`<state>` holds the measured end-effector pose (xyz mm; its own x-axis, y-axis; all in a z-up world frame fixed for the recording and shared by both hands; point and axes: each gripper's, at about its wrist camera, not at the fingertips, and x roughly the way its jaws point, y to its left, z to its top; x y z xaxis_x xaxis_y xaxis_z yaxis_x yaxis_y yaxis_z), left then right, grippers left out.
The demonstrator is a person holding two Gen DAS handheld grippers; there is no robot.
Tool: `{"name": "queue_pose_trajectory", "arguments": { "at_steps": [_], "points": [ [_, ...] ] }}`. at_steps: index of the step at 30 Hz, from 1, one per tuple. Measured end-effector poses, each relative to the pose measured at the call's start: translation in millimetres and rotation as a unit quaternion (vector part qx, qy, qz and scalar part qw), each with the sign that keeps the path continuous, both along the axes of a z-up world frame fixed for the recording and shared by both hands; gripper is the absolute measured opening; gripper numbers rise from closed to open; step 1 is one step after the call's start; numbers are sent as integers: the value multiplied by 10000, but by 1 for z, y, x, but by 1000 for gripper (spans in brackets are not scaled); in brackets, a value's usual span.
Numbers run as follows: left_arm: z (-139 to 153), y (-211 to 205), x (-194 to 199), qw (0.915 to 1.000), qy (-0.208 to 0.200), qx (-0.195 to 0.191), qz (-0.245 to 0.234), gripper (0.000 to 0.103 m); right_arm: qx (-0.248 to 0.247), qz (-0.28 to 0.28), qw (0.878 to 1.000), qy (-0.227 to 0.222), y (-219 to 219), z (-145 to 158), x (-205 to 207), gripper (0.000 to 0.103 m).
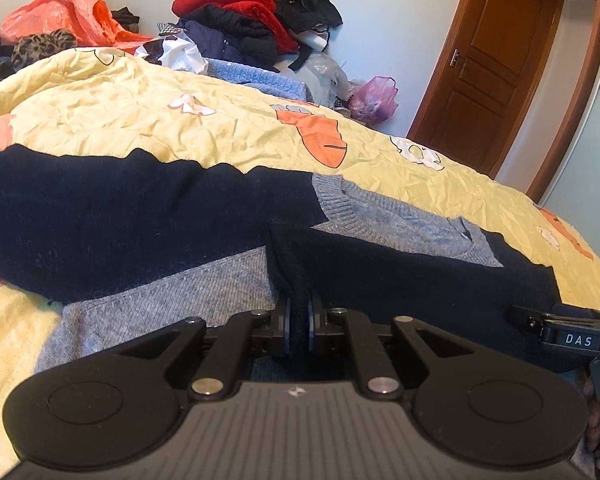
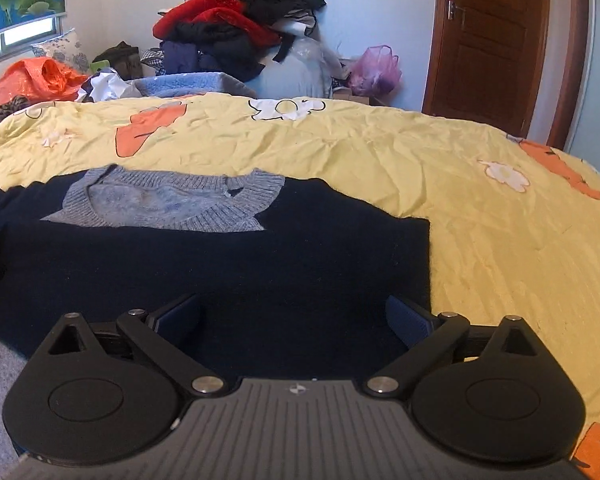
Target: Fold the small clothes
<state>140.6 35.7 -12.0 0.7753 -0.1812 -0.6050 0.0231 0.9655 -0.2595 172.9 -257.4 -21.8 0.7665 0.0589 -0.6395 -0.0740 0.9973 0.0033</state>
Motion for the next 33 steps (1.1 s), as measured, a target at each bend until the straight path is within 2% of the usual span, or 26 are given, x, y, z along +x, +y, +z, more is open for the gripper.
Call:
{"name": "queue_pose_trajectory", "arguments": {
  "at_steps": [5, 8, 9, 10, 11, 12, 13, 14, 16, 19, 23, 25, 29, 31, 33],
  "points": [
    [3, 5, -1, 9999, 47, -90, -45, 10, -28, -24, 10000, 27, 5, 1, 7, 103],
    [19, 28, -13, 9994, 190, -293, 14, 22, -2, -33, 10000, 8, 5, 2, 5, 103],
    [26, 40, -21, 9994, 86, -332, 92, 33, 2, -39, 10000, -1, 5, 2, 5, 102],
    [33, 55, -30, 9992, -73, -351, 204, 53, 2, -44, 10000, -8, 5, 2, 5, 102],
    [40, 72, -38, 9984, -232, -346, 379, 67, -2, -47, 10000, -14, 5, 2, 4, 102],
    [45, 92, -46, 9966, -389, -322, 648, 89, 2, -45, 10000, -19, 5, 2, 4, 102],
    [50, 114, -53, 9931, -541, -322, 987, 93, 5, -43, 10000, -21, 4, 2, 4, 103],
    [53, 138, -57, 9886, -623, -405, 1311, 93, 5, -40, 10000, -21, 4, 2, 4, 103],
    [54, 190, -58, 9770, -489, -790, 1918, 93, 13, -39, 10000, -25, 4, 2, 4, 103],
    [46, 264, -56, 9475, -306, -1596, 2754, 93, 26, -37, 10000, -37, 4, 2, 3, 103],
    [30, 331, -45, 9124, -63, -2479, 3255, 93, 65, -39, 9999, -65, 3, 3, 1, 103],
    [20, 350, -47, 8932, -97, -2800, 3517, 93, 89, -38, 9999, -72, 3, 3, 1, 103],
    [-4, 377, -42, 8596, -150, -3601, 3623, 92, 118, -29, 9999, -70, 2, 3, 1, 103],
    [-7, 383, -39, 8546, -295, -3685, 3647, 92, 133, -30, 9999, -73, 2, 3, 1, 103],
    [-6, 385, -32, 8596, -348, -3613, 3597, 92, 154, -35, 9998, -79, 2, 3, 1, 103]
  ]
}}
